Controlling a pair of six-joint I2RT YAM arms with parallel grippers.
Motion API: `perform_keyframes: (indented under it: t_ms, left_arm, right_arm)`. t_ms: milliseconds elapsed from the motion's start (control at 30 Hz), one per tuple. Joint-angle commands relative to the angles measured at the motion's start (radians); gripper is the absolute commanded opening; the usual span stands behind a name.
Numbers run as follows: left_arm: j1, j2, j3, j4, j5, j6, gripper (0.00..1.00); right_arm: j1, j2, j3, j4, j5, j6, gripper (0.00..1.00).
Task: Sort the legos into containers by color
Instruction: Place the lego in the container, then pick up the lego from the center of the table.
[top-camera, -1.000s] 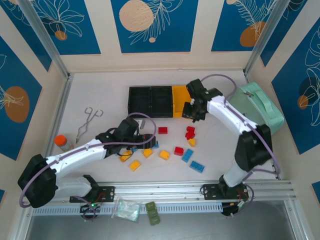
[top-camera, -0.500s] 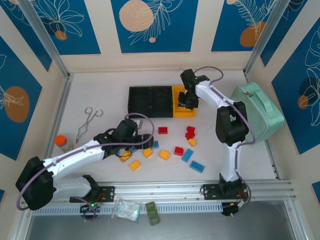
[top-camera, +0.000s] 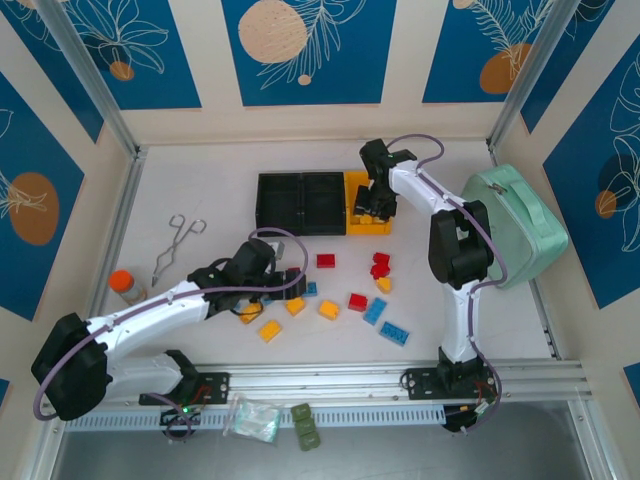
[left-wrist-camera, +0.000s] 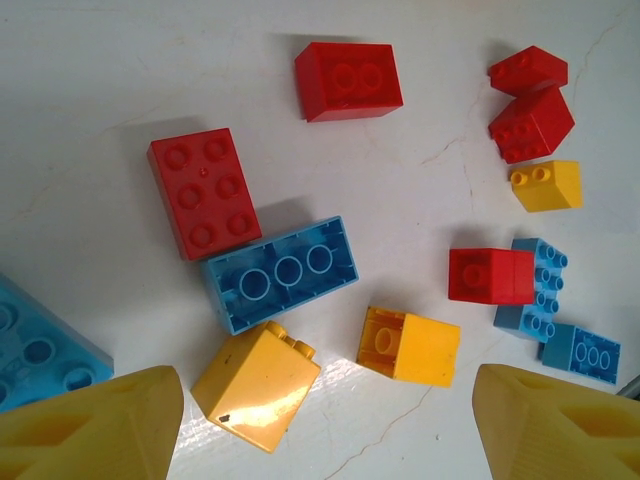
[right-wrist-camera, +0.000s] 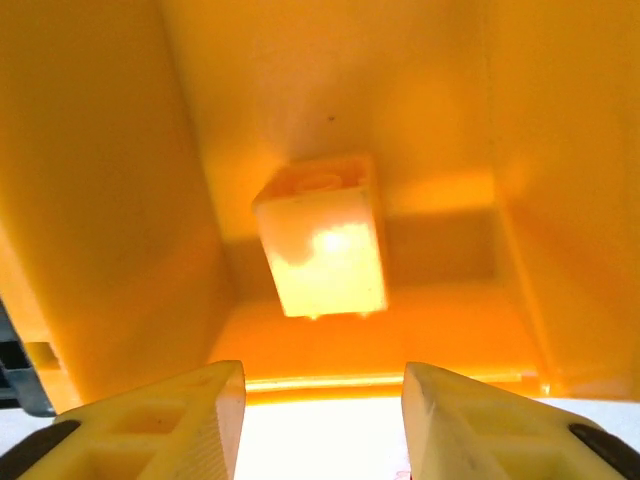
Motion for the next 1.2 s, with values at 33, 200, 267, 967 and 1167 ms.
perform_keyframes:
  t_ms: [33, 200, 267, 967, 1167]
  left_arm:
    - [-0.009, -0.022, -0.011, -0.027, -0.030, -0.020, 0.76]
    - [-0.009, -0.027, -0.007, -0.039, -0.045, -0.018, 0.76]
    - [-0.009, -0.027, -0.003, -0.049, -0.052, -0.016, 0.76]
    - [0.003, -0.038, 0.050, -0.314, -0.217, -0.032, 0.76]
    - [0.039, -0.029, 0.072, -0.386, -0.276, -0.032, 0.76]
  right_arm:
    - [0.005, -0.023, 0.025, -0.021, 0.000, -0.005, 0.47]
    - [0.016, -0.124, -0.035, 0.005, -0.002, 0.000, 0.47]
    - [0.026, -0.176, -0.077, 0.017, 0.003, 0.003, 0.47]
    - [0.173, -0.783, -0.696, 0.223, -0.076, 0.088, 0.47]
    - [0.225, -0.873, -0.813, 0.261, -0.077, 0.143, 0.49]
